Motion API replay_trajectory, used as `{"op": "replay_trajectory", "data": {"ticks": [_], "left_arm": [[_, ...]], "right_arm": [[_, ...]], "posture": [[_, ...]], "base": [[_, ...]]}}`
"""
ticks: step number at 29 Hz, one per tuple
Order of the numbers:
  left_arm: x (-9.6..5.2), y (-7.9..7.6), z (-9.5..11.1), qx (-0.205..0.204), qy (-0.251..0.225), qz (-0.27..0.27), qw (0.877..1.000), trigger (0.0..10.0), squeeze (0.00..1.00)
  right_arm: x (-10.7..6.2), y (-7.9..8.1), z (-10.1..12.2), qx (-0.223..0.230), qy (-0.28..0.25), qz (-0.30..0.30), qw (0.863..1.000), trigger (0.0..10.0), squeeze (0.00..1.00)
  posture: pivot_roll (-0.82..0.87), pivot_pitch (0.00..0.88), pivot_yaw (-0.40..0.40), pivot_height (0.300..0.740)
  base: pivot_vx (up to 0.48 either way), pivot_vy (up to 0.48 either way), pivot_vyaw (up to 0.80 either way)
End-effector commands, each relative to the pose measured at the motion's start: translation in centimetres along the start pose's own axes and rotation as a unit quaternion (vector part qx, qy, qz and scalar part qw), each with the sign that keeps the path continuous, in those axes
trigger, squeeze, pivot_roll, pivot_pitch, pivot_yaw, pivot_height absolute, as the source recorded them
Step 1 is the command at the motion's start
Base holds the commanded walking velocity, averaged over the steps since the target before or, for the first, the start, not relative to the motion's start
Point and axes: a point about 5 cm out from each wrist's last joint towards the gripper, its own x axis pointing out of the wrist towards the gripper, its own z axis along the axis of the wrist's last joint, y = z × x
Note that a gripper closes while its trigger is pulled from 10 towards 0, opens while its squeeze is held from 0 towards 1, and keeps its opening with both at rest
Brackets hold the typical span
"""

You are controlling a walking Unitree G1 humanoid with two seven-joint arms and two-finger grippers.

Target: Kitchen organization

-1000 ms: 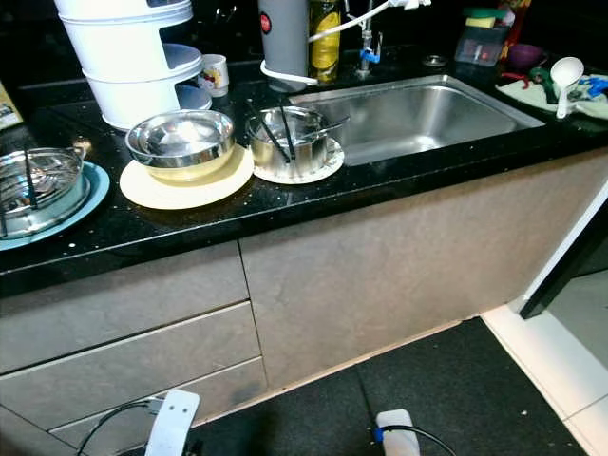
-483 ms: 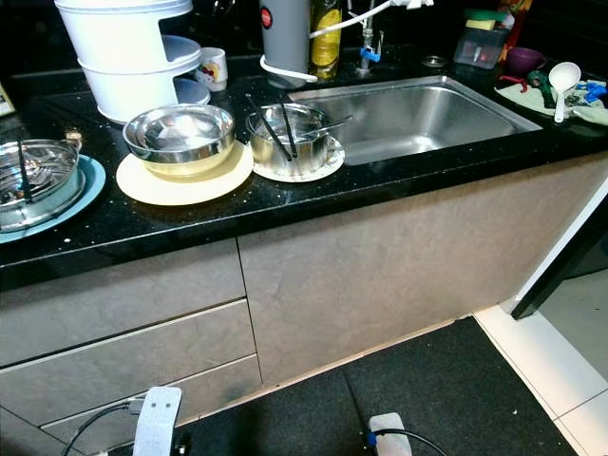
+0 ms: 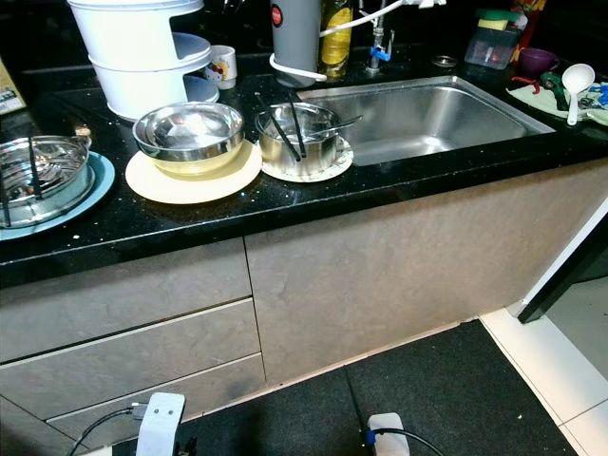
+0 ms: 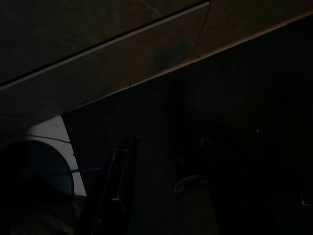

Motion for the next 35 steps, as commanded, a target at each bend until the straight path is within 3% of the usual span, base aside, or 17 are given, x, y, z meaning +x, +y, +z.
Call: {"op": "replay_trajectory", "data": {"ticks": [1,25,30,35], "left_arm": [[-0.3,0.2,-0.6,-0.019,0.008,0.009,1.0,10.0,0.0],[0.1,0.6,-0.6,0.003,0.035,-0.001,0.999,10.0,0.0],[0.2,0.7,0.0,-0.004,0.016,0.01,1.0,10.0,0.0],[0.2,-0.2,-0.3,0.021,0.028,-0.018,0.999,10.0,0.0]], "right_arm": [[-0.1,0.2,-0.6,0.009,0.009,-0.002,1.0,10.0,0.0],[0.2,1.0,-0.3,0.0,0.013,0.018,1.0,10.0,0.0],[0.2,1.2,-0.2,0.001,0.012,0.02,1.0,10.0,0.0],[0.3,1.4,-0.1,-0.005,0.014,0.024,1.0,10.0,0.0]], "posture": [[-0.02,0.184,-0.044,0.74],[-0.01,0.177,-0.043,0.74],[0.0,0.178,-0.043,0.74],[0.01,0.173,-0.04,0.74]], "base": [[0.0,0.0,0.0],[0.0,0.0,0.0],[0.0,0.0,0.0],[0.0,0.0,0.0]]}}
